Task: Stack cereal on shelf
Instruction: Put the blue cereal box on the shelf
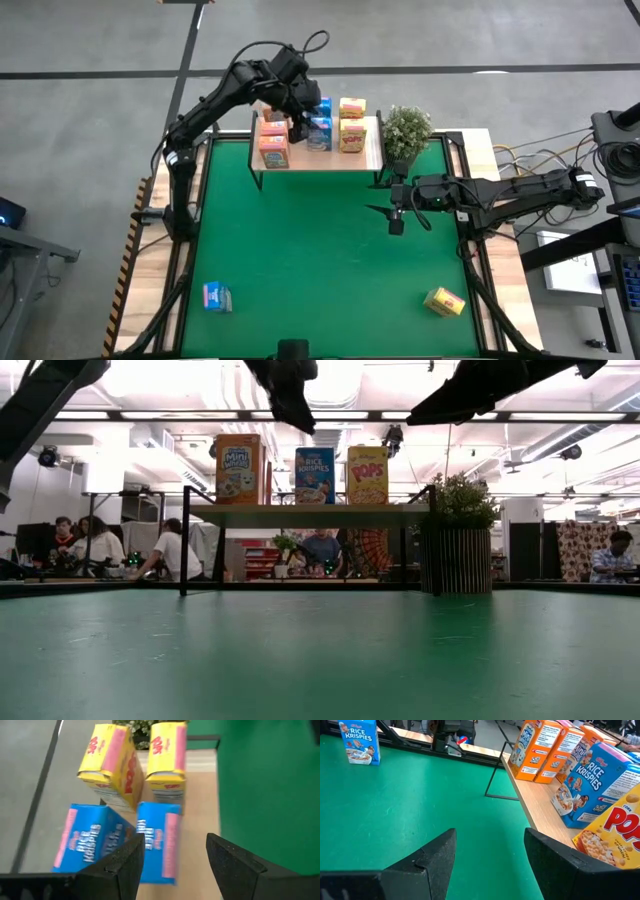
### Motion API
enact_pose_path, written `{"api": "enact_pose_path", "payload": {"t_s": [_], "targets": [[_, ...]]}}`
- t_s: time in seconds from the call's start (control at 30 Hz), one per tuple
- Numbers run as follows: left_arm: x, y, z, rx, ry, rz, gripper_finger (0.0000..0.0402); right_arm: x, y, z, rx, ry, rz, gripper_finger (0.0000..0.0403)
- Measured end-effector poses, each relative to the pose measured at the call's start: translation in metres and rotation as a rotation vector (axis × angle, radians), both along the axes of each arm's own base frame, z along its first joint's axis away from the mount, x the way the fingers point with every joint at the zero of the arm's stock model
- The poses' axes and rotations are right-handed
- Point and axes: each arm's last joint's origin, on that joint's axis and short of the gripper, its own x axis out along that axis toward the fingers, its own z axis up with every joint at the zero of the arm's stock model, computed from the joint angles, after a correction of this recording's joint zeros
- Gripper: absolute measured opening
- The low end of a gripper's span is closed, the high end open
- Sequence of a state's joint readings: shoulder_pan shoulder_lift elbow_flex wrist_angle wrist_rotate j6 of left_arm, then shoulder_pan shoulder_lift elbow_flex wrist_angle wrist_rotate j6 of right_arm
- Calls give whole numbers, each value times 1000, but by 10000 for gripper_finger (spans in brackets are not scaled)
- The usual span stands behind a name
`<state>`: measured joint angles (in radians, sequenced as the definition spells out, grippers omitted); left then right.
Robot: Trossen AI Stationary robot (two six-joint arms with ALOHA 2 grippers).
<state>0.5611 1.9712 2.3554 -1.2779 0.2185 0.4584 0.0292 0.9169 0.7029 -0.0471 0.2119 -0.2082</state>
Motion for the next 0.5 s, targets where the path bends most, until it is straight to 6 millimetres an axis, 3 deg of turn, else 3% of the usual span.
{"api": "enact_pose_path", "payload": {"t_s": [0.23, 0.5], "targets": [[2, -41, 9, -131, -3, -4, 195, 0, 0, 0, -3, 0, 2, 224], [6, -109, -4, -396, 240, 123, 195, 0, 0, 1, -43, -2, 16, 224]]}}
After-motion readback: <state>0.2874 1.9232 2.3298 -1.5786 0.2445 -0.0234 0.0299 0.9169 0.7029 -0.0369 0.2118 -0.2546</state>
